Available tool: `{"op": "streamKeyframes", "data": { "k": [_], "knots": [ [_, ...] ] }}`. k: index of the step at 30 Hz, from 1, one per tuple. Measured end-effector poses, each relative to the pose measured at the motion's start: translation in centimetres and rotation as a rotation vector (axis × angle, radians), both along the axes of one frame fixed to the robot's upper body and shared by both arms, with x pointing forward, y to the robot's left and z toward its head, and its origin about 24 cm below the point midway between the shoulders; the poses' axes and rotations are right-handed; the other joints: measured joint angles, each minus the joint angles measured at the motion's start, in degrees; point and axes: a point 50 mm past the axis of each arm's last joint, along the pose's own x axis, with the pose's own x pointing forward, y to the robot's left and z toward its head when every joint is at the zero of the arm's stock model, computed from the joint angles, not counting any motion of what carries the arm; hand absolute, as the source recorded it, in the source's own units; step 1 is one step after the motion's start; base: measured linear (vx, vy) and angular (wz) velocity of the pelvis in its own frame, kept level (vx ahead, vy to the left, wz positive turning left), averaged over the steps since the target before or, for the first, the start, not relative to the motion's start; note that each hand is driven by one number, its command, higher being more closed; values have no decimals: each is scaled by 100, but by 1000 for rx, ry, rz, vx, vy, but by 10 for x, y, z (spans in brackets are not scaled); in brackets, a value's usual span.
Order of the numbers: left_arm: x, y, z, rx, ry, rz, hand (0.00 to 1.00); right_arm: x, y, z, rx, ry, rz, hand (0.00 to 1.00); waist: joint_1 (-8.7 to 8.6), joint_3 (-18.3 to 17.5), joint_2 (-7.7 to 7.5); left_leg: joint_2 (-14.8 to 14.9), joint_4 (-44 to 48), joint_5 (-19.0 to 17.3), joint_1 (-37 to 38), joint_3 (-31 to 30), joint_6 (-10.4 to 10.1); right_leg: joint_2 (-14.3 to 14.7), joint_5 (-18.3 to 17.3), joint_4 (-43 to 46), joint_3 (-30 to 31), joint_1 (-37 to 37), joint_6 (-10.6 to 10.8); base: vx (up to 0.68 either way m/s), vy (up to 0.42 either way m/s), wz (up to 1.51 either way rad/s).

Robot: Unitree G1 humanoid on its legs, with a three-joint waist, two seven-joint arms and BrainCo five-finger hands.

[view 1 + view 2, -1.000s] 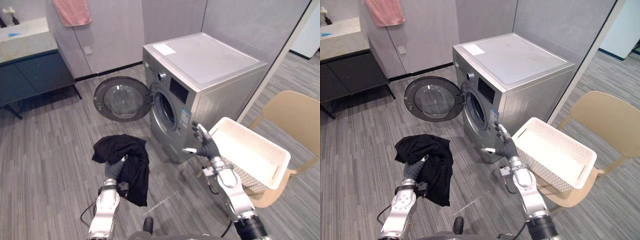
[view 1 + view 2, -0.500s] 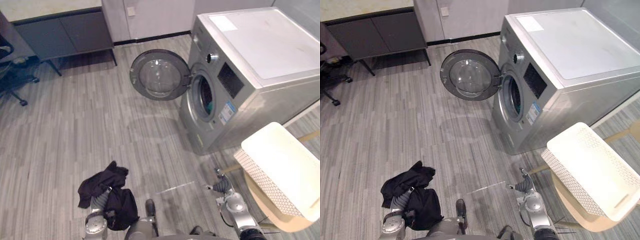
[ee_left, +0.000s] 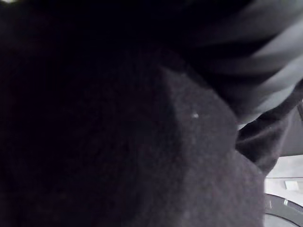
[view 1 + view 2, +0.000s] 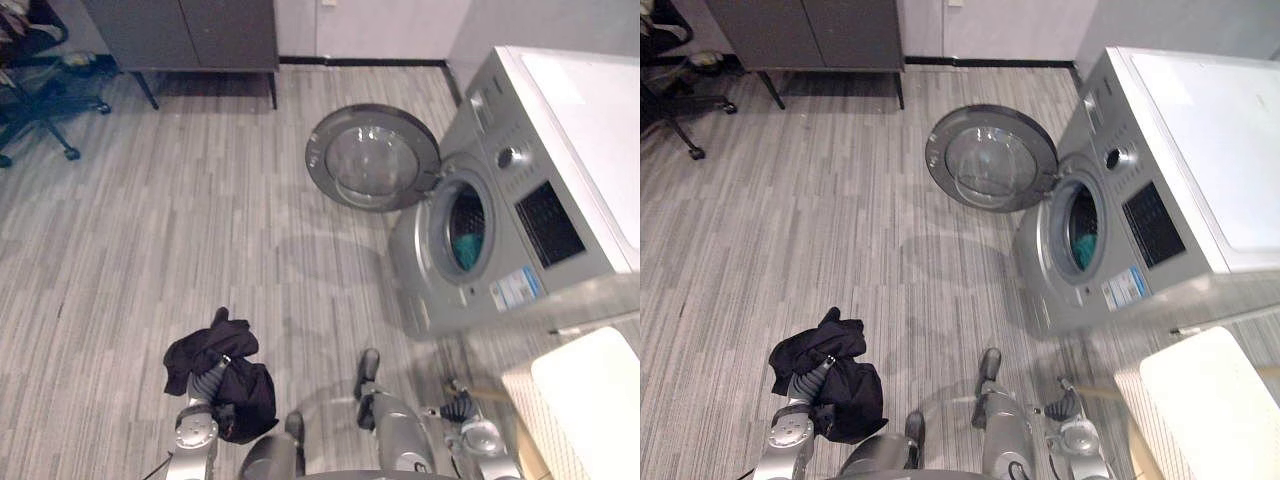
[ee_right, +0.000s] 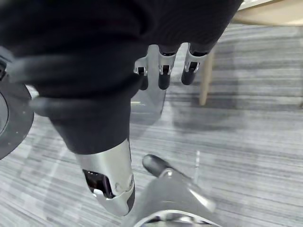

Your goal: Pick up the laundry basket with both hands and put the clothes into the washing machine.

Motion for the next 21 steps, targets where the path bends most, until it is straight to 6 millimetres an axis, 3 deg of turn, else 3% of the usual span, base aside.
{"op": "streamKeyframes", "data": {
  "k": [1,2,3,4,5,7,10,12,14,15,16,17,18,19,21],
  "knots": [
    [-7,-6,-4,-11,18,-8,100,-6,-1,0,-4,3,-7,0,58,-82,182,193,292,-148,111,45,-252,83,22,361,-139,67,-145,601,-235,42],
    [-6,-10,-3,-26,6,-3,100,1,-2,5,-7,-32,1,0,44,-43,336,498,1541,-110,-340,287,-466,191,-274,642,-305,197,-332,737,-311,26],
    [-5,-13,-1,-36,-5,-2,100,5,-1,8,-8,-51,7,0,63,-21,396,679,2235,35,-582,453,-655,289,-379,685,-364,308,-427,617,-265,-1],
    [-9,-20,-1,-64,-14,19,100,12,1,15,-13,-94,25,0,174,-35,542,1123,3578,523,-1056,725,-736,539,-564,672,-392,610,-577,722,-274,-40],
    [-10,-25,-2,-82,-14,17,100,19,3,22,-14,-136,29,0,323,-22,578,1461,4400,535,-1366,893,-704,715,-727,631,-336,947,-642,577,-169,-44],
    [-5,-32,1,-98,-34,-14,100,28,6,30,-5,-191,23,0,332,35,476,1610,4862,405,-1704,1051,-500,754,-999,477,-275,1464,-620,449,-104,-12],
    [0,-38,8,-119,-74,-16,100,34,8,37,0,-238,4,0,467,45,409,1640,4217,256,-2067,1224,-262,757,-1214,259,-13,1951,-568,469,7,-39],
    [5,-39,11,-116,-91,-22,100,36,12,39,10,-253,3,0,613,78,355,1416,2880,252,-2167,1005,-250,692,-1319,183,335,2165,-399,345,151,-78],
    [5,-40,11,-117,-92,-26,100,36,13,40,11,-257,5,0,620,80,351,1090,1532,457,-2088,392,-488,614,-1494,255,648,2238,-146,361,296,-93],
    [3,-44,9,-125,-84,-32,100,35,11,40,6,-256,4,0,635,-9,508,1060,731,856,-1929,-73,-601,689,-1687,412,916,2206,49,343,385,-121],
    [1,-45,7,-124,-67,-44,100,32,16,36,23,-240,-2,0,642,-43,513,1082,865,1284,-1835,-72,-575,720,-1920,616,1211,2216,225,441,495,-131],
    [4,-40,7,-99,-64,-63,100,26,25,30,55,-220,-14,0,601,-111,226,969,1004,1030,-1771,226,-478,498,-1961,663,1389,2205,302,283,320,-104],
    [4,-38,8,-90,-65,-69,100,22,29,28,67,-211,-19,0,597,-134,143,938,1027,942,-1721,439,-420,393,-1965,660,1522,2177,345,277,281,-87],
    [5,-37,9,-83,-67,-72,100,20,32,27,76,-204,-23,0,610,-253,-56,930,1075,860,-1636,734,-293,286,-1909,667,1677,2124,442,267,289,-136],
    [6,-36,10,-70,-68,-87,100,21,33,27,79,-207,-21,0,601,-268,-77,975,1031,670,-1328,1327,-139,92,-1684,705,1667,2014,624,228,270,-143]
  ]
}}
